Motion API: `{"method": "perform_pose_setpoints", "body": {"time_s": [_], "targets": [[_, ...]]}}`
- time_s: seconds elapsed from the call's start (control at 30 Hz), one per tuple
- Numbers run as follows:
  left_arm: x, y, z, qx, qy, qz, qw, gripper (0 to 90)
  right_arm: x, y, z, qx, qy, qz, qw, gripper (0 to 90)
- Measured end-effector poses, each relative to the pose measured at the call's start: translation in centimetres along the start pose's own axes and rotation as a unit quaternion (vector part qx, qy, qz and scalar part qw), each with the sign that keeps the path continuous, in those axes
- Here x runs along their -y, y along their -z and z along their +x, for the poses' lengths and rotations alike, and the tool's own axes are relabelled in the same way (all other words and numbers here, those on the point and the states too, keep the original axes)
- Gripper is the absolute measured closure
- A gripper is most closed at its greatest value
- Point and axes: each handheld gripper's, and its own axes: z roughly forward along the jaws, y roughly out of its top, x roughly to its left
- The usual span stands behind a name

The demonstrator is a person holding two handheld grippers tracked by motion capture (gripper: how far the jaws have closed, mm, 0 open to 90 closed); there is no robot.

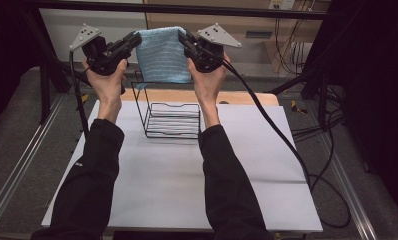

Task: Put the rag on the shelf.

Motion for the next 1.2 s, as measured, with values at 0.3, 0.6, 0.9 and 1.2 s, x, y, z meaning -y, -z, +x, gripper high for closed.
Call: {"method": "perform_pose_setpoints", "body": {"time_s": [0.3, 0.6, 0.9, 1.2], "targets": [[0.6, -0.3, -0.5, 0.001, -0.027, 0.022, 0.9994, 81.9, 1.6, 0.2, -0.7, 0.000, -0.018, 0.015, 0.9997, 82.9], [2.3, 0.3, -0.4, 0.011, -0.025, 0.031, 0.9992, 81.9, 3.1, 1.2, -0.8, -0.014, -0.021, 0.041, 0.9989, 82.8], [3.7, 1.3, -0.1, 0.018, -0.019, 0.044, 0.9987, 81.9, 4.2, 1.9, -0.3, -0.030, -0.024, 0.057, 0.9976, 82.6], [4.2, 2.7, -0.3, 0.030, -0.018, 0.049, 0.9982, 81.9, 4.2, 3.0, 0.3, -0.056, -0.022, 0.068, 0.9959, 82.1]]}}
